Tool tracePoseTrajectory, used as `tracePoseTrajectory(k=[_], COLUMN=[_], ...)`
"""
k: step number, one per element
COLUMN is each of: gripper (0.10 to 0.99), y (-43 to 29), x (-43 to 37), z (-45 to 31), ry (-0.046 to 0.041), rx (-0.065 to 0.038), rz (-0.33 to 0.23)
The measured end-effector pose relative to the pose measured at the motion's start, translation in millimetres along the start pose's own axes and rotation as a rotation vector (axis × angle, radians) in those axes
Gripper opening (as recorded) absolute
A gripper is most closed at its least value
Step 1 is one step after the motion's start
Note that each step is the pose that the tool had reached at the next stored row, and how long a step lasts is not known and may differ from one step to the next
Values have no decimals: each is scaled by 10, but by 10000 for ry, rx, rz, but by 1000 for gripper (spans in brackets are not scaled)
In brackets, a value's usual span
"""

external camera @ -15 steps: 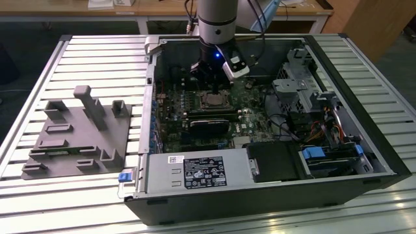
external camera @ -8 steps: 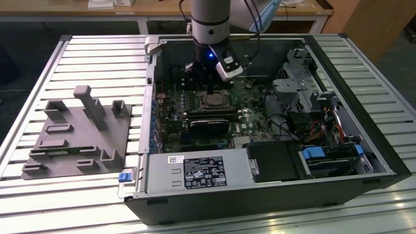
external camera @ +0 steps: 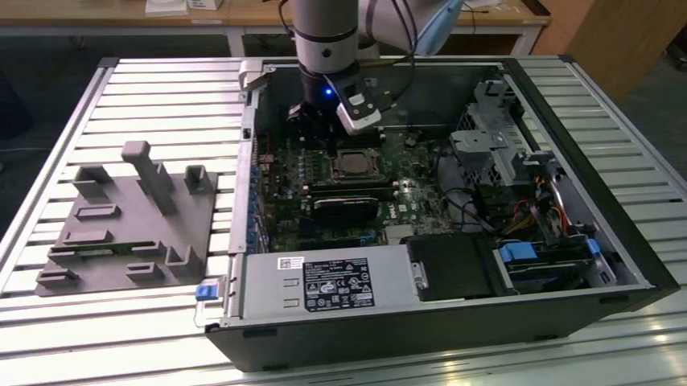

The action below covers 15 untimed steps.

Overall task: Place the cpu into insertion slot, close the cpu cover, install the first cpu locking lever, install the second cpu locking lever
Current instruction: 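Install the first cpu locking lever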

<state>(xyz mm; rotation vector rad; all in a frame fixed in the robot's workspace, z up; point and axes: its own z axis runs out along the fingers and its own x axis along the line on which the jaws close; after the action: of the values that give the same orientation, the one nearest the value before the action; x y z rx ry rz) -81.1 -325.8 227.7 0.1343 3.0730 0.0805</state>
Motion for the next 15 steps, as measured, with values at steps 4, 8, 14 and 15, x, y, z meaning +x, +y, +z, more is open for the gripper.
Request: tracePoseTrajectory(k=[4,8,14,15], gripper=[106,106,106,106], y=[-9,-16,-13,-12], x=[100,183,193,192], z=[-7,-12,-93,-106], ry=[-12,-18,-80,-89], rx=[-1,-34,-51,-57], rz=[0,2,-2,-3])
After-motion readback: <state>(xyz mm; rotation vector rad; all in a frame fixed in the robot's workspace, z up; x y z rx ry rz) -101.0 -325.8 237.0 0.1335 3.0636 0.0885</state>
